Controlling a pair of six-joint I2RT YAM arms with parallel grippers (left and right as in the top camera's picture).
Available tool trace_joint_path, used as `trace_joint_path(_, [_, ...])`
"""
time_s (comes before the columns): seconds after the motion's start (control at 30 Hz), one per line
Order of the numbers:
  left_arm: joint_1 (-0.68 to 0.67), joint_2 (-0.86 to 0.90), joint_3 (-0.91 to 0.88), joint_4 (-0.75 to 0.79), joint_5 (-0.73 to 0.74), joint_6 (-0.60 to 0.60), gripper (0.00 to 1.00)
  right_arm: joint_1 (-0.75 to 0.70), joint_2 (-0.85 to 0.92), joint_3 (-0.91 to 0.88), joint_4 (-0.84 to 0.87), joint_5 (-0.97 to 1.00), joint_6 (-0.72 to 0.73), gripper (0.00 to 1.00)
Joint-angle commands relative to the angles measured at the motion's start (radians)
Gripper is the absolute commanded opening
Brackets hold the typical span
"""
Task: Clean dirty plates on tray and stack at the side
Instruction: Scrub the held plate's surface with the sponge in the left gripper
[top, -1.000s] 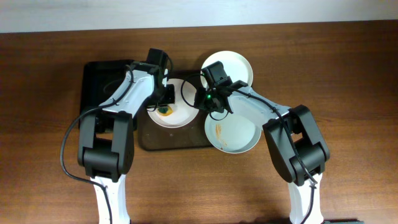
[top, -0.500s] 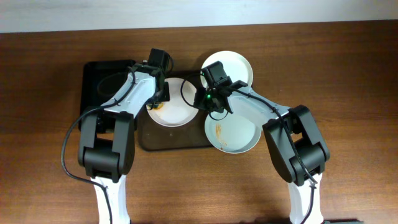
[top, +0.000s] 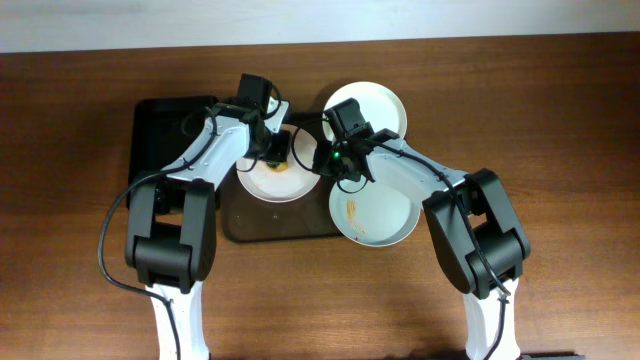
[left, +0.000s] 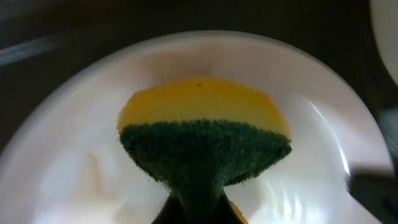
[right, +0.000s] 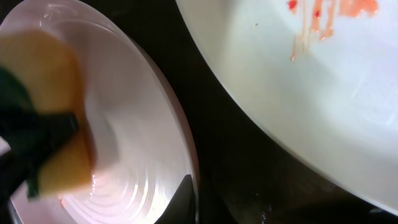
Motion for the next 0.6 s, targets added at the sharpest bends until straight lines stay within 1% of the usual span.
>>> trace_joint_path(0.0, [0.000,0.036,-0.006,0.050,-0.214,-0.047,0.01,0.001,0.011,0.014,-0.007,0.019,-0.003,0.04])
trace_joint_path(0.07, [0.000,0.044,-0.006,0.047,-0.334,-0.121,0.01,0.001,0.011,0.014,-0.007,0.019,-0.003,0.04])
trace_joint_path(0.13, [0.000,0.047,-0.006,0.018,-0.402,-0.176,0.01,0.001,0.011,0.014,-0.006,0.019,-0.003,0.04])
trace_joint_path(0.23, [0.000,0.047,-0.006,-0.053,-0.404,-0.182,0.01,0.001,0.011,0.014,-0.006,0.019,-0.003,0.04])
trace_joint_path(0.27, [-0.001,0.047,-0.006,-0.090,-0.381,-0.181,0.01,0.001,0.011,0.014,-0.006,0.019,-0.003,0.04])
trace_joint_path(0.33, [-0.003,0.047,-0.006,-0.169,-0.271,-0.122,0.01,0.001,0.011,0.014,-0.006,0.019,-0.004,0.04])
trace_joint_path(0.4, [-0.003,0.047,-0.006,-0.244,-0.119,-0.050,0.01,0.001,0.011,0.014,-0.007,0.019,-0.004,0.04])
trace_joint_path(0.43, [-0.003,0.047,-0.006,-0.261,-0.076,-0.028,0.01,0.001,0.011,0.014,-0.006,0.019,-0.003,0.04])
trace_joint_path(0.53, [0.000,0.047,-0.005,-0.315,0.145,0.066,0.01,0.001,0.011,0.014,-0.007,0.019,-0.003,0.04])
trace_joint_path(0.57, [0.000,0.047,-0.005,-0.314,0.194,0.079,0.01,0.001,0.011,0.014,-0.007,0.019,-0.003,0.04])
